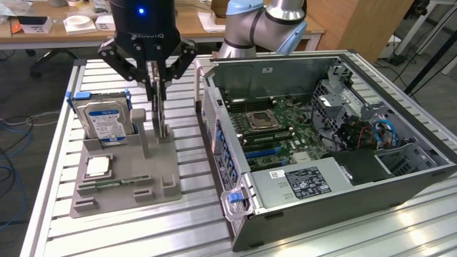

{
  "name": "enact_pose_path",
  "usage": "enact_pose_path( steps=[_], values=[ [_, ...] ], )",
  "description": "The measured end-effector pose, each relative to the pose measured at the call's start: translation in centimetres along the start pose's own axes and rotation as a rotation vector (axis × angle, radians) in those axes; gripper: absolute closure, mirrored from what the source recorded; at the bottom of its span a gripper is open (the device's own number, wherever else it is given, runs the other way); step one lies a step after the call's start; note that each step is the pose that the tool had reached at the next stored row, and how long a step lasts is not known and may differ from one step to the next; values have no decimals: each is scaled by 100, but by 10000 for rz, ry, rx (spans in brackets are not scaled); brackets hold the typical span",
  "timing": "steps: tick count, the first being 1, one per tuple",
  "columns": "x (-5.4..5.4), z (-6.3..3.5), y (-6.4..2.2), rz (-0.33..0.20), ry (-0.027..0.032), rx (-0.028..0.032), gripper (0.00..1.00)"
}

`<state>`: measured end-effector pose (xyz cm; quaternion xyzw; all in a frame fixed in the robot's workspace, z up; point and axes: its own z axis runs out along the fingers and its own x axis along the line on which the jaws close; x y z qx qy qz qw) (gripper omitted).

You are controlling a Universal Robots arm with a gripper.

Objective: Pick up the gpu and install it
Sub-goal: 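Pick up the gpu and move the gpu toward the slot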

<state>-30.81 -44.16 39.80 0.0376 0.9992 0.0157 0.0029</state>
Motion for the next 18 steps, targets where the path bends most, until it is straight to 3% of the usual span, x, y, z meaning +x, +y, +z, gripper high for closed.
enact_pose_path(
  steps=[18],
  values=[
    [-1,-90,3,-1,0,8,74]
  ],
)
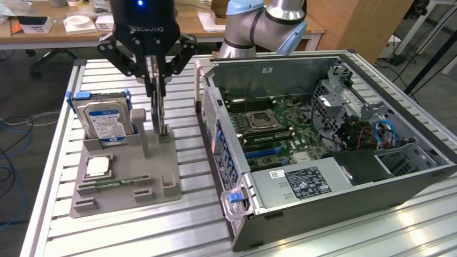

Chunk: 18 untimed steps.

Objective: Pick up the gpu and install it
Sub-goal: 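Pick up the gpu and move the gpu toward the slot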

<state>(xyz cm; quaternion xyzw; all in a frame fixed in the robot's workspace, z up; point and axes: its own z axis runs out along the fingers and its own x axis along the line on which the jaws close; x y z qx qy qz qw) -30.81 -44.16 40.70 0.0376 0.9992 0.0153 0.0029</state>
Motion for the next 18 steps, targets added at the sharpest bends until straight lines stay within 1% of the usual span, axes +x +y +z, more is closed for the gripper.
enact_pose_path(
  steps=[18],
  values=[
    [1,-20,1,1,1,-1,74]
  ],
)
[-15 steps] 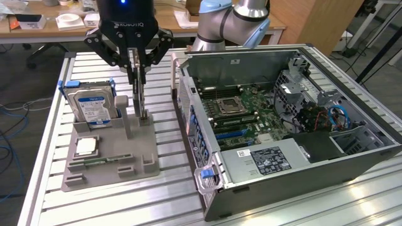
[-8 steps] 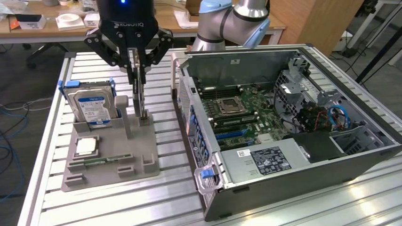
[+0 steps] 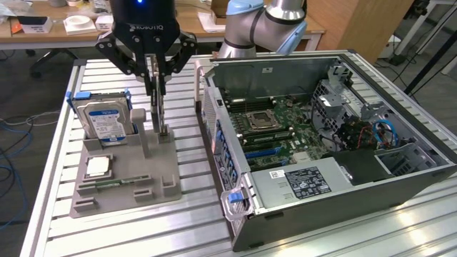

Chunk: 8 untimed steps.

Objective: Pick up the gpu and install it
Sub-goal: 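Pick up the gpu and move the gpu toward the slot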

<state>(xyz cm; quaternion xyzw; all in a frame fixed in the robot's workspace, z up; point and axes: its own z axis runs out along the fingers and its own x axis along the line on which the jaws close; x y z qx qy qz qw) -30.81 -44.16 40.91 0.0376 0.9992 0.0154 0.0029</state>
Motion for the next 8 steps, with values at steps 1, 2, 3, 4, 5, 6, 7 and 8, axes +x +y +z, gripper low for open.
enact_pose_path(
  steps=[1,2,3,4,5,6,7,8],
  values=[
    [0,-2,0,0,0,1,74],
    [0,-4,0,0,0,1,74],
    [0,-6,0,0,0,1,74],
    [0,-8,0,0,0,0,74],
    [0,-10,0,0,0,0,74],
    [0,-13,1,0,0,0,74],
    [0,-15,1,0,0,0,74],
    [0,-18,1,0,0,0,74]
  ],
)
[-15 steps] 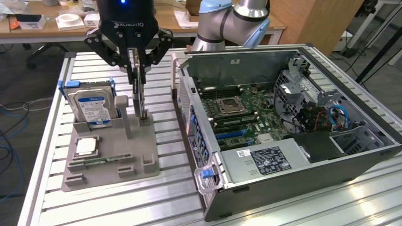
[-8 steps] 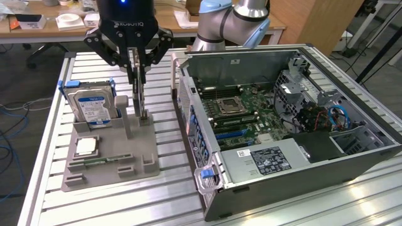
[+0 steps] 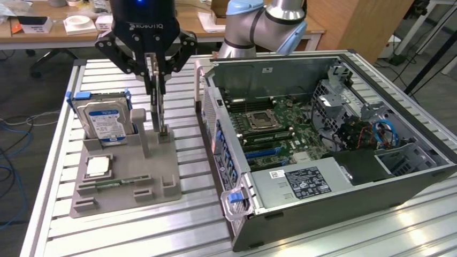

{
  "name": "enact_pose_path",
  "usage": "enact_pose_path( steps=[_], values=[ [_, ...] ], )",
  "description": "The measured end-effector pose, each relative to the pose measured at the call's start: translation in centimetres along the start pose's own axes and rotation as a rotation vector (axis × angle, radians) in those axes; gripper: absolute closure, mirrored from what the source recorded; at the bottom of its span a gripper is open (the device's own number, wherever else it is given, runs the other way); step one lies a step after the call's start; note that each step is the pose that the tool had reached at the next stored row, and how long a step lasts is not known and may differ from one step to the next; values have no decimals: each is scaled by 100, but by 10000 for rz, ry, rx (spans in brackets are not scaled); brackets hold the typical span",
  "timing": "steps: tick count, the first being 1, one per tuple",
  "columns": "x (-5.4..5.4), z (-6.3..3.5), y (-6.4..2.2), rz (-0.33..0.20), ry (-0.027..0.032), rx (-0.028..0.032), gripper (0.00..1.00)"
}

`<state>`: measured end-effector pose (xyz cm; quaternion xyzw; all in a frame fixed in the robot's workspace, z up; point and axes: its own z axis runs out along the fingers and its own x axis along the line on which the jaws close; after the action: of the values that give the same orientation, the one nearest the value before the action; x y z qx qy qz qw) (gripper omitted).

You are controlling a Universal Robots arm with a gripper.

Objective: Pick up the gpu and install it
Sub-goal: 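Pick up the gpu and move the gpu toward the slot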

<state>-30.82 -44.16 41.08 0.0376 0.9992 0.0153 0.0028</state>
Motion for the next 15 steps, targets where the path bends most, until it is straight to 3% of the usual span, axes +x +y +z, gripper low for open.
enact_pose_path(
  steps=[15],
  values=[
    [0,-46,2,0,1,0,74]
  ],
)
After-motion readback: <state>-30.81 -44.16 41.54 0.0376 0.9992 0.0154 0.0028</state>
